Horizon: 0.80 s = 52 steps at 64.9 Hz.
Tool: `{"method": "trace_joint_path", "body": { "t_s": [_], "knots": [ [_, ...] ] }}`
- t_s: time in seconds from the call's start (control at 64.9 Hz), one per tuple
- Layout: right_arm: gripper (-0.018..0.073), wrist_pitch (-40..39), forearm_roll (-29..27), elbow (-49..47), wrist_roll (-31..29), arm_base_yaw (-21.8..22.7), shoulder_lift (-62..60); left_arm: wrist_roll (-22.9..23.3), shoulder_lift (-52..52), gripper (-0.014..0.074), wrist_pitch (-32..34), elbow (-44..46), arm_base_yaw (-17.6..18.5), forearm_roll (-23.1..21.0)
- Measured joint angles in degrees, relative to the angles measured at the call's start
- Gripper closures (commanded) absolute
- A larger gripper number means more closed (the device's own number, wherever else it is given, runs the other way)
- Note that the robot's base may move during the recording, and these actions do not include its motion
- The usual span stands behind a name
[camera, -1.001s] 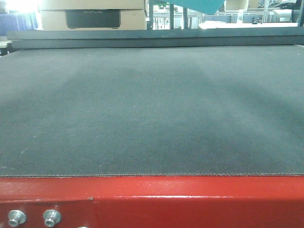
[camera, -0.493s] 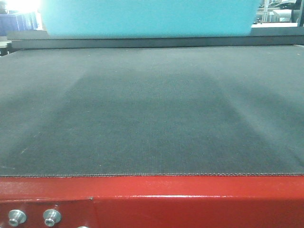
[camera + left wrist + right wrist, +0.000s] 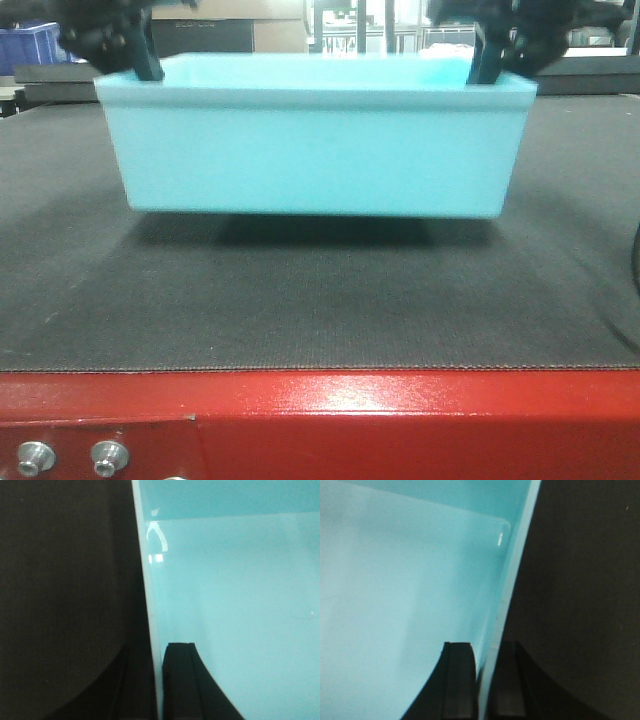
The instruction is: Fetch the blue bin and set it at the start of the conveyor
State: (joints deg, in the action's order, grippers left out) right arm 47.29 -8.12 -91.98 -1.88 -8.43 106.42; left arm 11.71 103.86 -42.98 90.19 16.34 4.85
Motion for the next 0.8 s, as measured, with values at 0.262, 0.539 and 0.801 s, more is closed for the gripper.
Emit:
{"method": "trace_joint_path", "body": {
  "t_s": [0.262,0.539,0.801],
  "knots": [
    [0.0108,0.62,0.78,-0.13,-0.77,0.00,0.44,-0.38,0.86,0.0019,1.07,0.33,-0.22,0.61],
    [0.0074,3.28,2.26,-0.13,-1.16,1.23,-2.30,-0.49,-3.37,0.0013,-0.88,0.34,-0.30,2.98],
    [0.0513,4.60,2.60,0.04,-1.26,7.62,-12.33,-1.11,-12.09,0.0380,-7.17,-0.14,-4.10,5.74]
  ]
}}
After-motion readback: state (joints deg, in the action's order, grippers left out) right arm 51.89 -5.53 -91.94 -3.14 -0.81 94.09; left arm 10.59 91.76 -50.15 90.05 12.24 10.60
